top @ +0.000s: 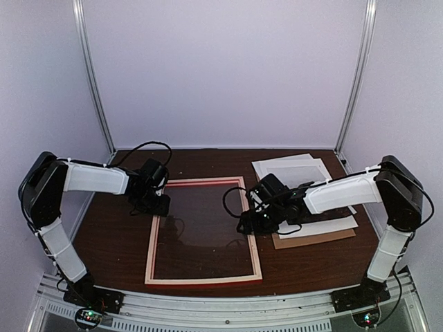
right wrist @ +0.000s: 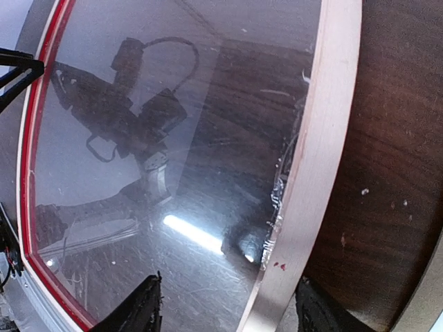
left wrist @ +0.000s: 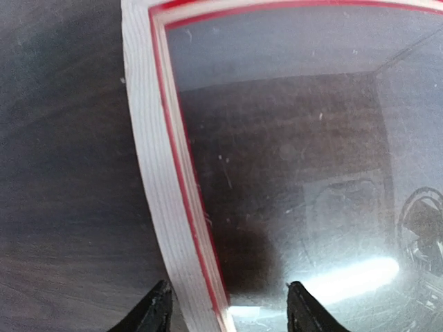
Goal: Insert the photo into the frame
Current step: Frame the body at the center of the board.
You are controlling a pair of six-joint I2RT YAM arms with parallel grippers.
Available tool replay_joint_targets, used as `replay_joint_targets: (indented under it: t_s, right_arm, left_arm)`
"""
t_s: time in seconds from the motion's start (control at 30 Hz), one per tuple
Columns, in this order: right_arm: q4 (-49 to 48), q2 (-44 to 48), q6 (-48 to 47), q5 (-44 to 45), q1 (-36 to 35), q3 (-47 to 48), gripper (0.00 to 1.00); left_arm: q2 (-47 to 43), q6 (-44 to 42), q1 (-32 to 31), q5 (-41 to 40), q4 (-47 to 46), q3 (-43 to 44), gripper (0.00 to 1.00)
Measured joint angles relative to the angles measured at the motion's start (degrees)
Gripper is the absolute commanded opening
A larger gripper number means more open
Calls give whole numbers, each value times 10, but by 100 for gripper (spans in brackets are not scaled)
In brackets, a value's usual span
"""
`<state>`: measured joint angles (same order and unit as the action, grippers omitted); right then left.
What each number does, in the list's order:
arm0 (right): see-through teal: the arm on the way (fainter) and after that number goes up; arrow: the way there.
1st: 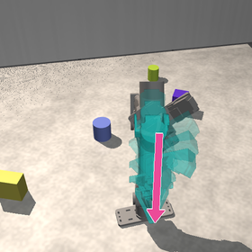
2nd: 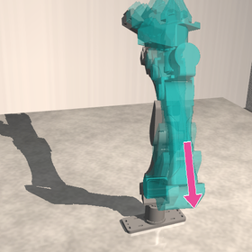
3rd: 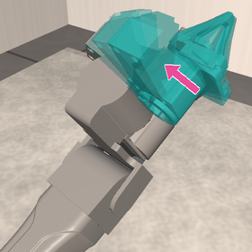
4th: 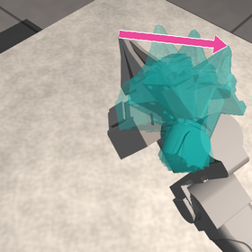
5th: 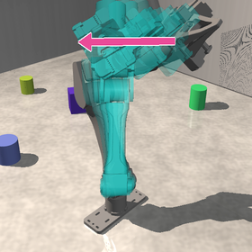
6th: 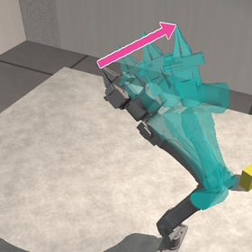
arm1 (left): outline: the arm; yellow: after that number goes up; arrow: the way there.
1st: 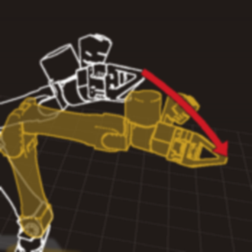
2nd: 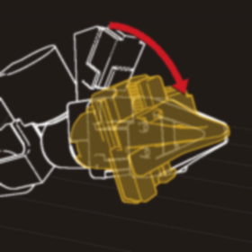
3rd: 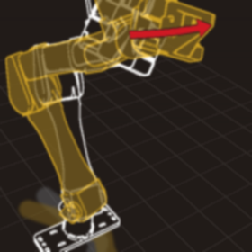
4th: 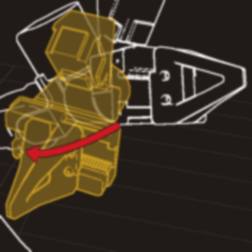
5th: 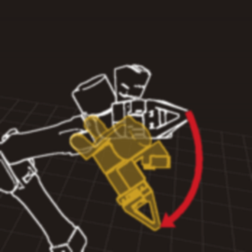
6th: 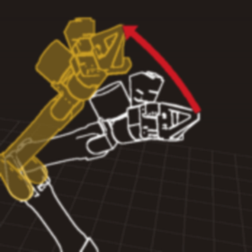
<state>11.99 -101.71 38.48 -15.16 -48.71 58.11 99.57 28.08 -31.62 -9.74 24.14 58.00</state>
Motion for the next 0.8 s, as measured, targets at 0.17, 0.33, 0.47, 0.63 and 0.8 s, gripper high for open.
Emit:
replay_joint_targets:
  t_s: [0.17, 0.33, 0.47, 0.63, 0.8]
  right_arm:
    - [20, 20, -25, 8, 28, 7, 70]
    - [71, 106, -59, 41, 112, -12, 71]
    - [113, 186, -93, 73, 212, -25, 71]
    - [149, 255, -129, 90, 365, -42, 71]
    - [161, 256, -146, 82, 487, -63, 71]
  left_arm:
    - [1, -10, 0, -35, 11, 21, 77]
    - [-14, -14, 0, -61, 19, 22, 83]
    - [-58, -16, 0, -71, 17, 12, 84]
    - [-120, -19, 0, -74, 11, -5, 86]
    - [-153, -21, 0, -71, 11, -15, 87]
